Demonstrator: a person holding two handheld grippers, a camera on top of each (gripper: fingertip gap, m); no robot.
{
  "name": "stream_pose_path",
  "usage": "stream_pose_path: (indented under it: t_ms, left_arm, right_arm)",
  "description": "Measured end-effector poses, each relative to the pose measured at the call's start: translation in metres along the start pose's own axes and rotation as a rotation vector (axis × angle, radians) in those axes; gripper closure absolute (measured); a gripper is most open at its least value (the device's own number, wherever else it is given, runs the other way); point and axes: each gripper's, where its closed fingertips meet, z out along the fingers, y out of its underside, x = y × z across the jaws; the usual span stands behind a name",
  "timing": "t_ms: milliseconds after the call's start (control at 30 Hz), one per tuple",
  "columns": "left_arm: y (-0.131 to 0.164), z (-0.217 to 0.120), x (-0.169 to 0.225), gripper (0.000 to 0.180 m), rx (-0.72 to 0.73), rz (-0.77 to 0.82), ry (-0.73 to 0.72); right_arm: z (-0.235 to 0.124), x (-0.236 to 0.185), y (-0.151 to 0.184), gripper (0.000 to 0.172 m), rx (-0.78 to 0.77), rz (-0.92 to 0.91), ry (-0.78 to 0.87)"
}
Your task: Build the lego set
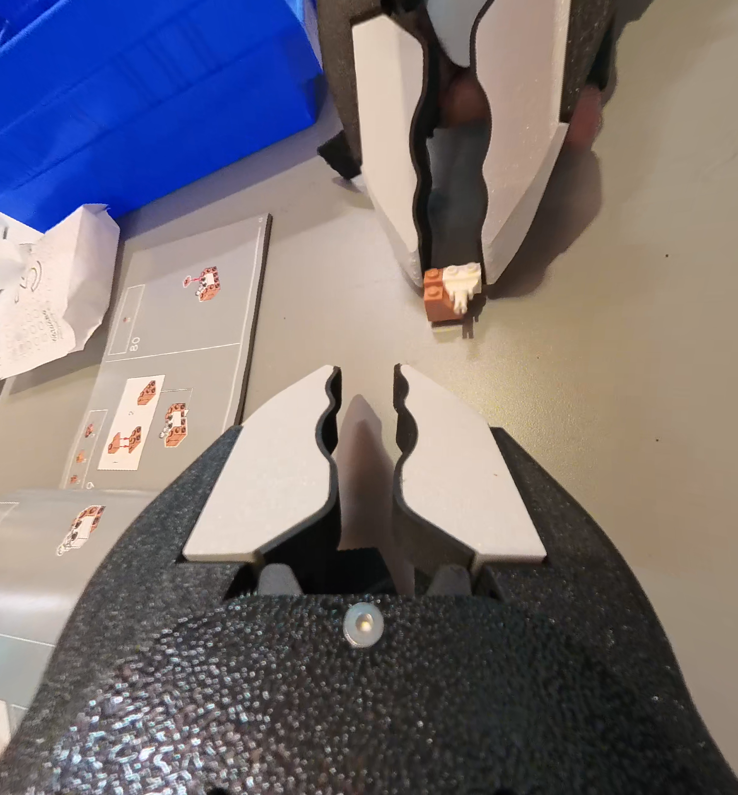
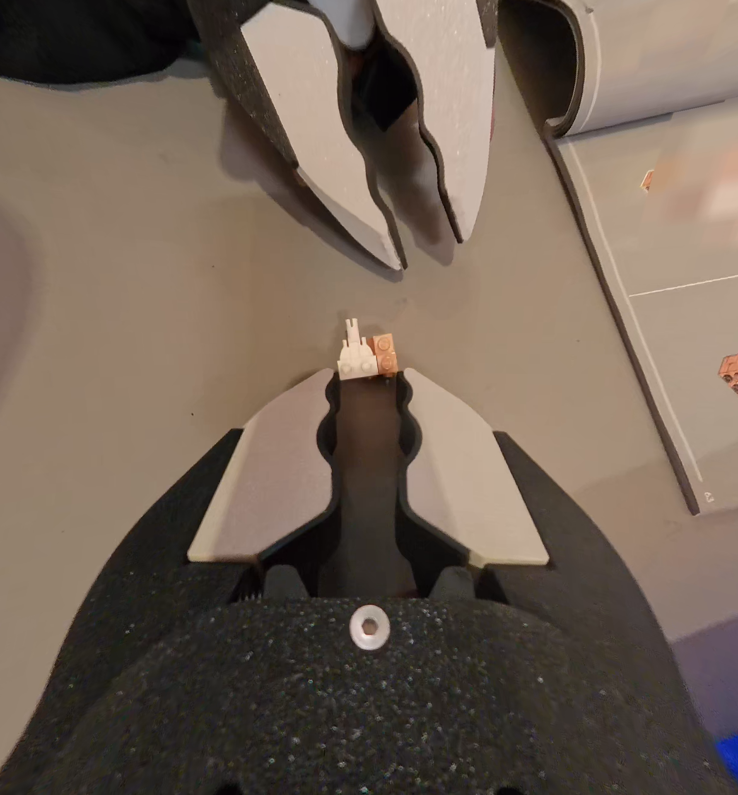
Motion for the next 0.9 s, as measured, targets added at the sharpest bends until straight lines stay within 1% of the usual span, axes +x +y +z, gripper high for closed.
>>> stream_pose_path:
  t_ms: [67,100,133,367,667,800,900]
  left_arm:
    - [0.0,0.0,0.0,0.158,0.0,-0.002,0.0]
    - [0.0,0.0,0.0,0.158,-0.001,-0.004,0.0]
    - [0.0,0.0,0.0,0.158,-0.001,-0.006,0.0]
    - [0.001,0.0,0.0,0.158,-0.002,-0.008,0.002]
    - [0.0,-0.001,0.002,0.161,0.001,0.004,0.012]
    - [-0.002,-0.002,0.0,0.166,0.021,-0.009,0.002]
    - [-0.007,-0.006,-0.003,0.169,0.064,-0.036,-0.005]
  right_arm:
    - [-0.001,0.0,0.001,0.146,0.001,0.001,-0.003]
    - [-0.001,-0.001,0.0,0.142,0.005,-0.004,-0.005]
    - [-0.001,-0.001,0.0,0.142,0.011,-0.008,-0.008]
    - [-0.009,-0.001,-0.009,0.135,0.097,0.026,-0.062]
    - [-0.019,0.009,-0.023,0.139,0.225,0.159,-0.135]
    - [-0.019,0.011,-0.026,0.138,0.235,0.165,-0.138]
    - [-0.018,0.01,-0.027,0.136,0.237,0.152,-0.129]
